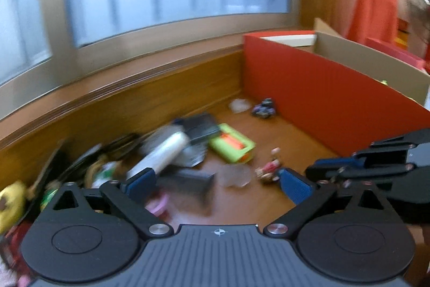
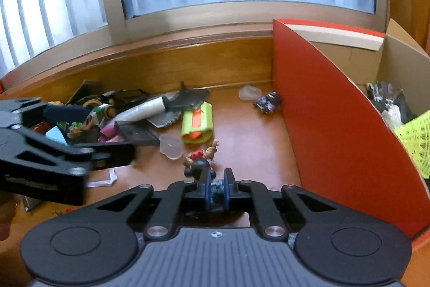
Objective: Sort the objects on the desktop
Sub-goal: 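Grasp the small clear plastic cup with the left tool while the right tool grasps the figurine, then carry the clear cup and black-and-red figurine toward the box with both tools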
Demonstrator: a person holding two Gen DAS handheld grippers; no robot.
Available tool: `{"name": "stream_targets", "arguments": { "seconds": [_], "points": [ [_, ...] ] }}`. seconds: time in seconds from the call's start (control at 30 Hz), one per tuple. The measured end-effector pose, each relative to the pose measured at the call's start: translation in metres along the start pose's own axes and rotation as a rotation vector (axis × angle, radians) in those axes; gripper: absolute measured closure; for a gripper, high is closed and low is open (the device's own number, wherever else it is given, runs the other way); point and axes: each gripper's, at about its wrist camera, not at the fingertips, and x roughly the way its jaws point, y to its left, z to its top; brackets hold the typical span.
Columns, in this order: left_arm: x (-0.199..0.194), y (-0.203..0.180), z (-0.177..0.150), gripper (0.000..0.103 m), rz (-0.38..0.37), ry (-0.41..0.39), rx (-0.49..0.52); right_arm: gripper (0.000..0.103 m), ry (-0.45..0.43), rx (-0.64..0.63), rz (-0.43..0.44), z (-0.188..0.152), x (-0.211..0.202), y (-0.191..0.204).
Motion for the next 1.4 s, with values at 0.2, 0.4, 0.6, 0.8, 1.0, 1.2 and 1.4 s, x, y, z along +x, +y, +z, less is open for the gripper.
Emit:
{"name": "stream_targets", "arguments": {
  "seconds": [0.2,0.4,0.6,0.8,1.0,1.2,1.4],
  "points": [
    [0.036,-0.006,0.001,0.045,-0.058,0.042,0.015,0.077,-0.004,-0.032,-0.037,-0.008,-0.005,0.002],
    [0.057,-0.004,-0.004,0.072,-0.075,0.069,0.029,0.074,-0.007,-0.047,-0.041,-0.008,-0.004,0.005],
    [0.049,0.003,-0.007,0.089,-0.043,0.059,0.022,0.066,-0.024,-0.074,-0.024,-0.001,0.004,0.008],
    [0.023,0.017,-0.009,0.089,-0.033,0.035,-0.049,0.053,-0.006,-0.046,0.002,0.007,0.026,0.009],
    [0.009,0.024,-0.012,0.089,-0.012,0.039,-0.096,0.051,0.012,-0.035,-0.009,0.01,0.046,0.012],
    [0.003,0.024,-0.015,0.089,0.005,0.049,-0.107,0.069,0.008,-0.057,-0.025,0.009,0.042,0.015],
    [-0.001,0.026,-0.017,0.089,0.02,0.057,-0.123,0.076,-0.026,-0.055,0.011,0.013,0.023,0.017]
  ]
}}
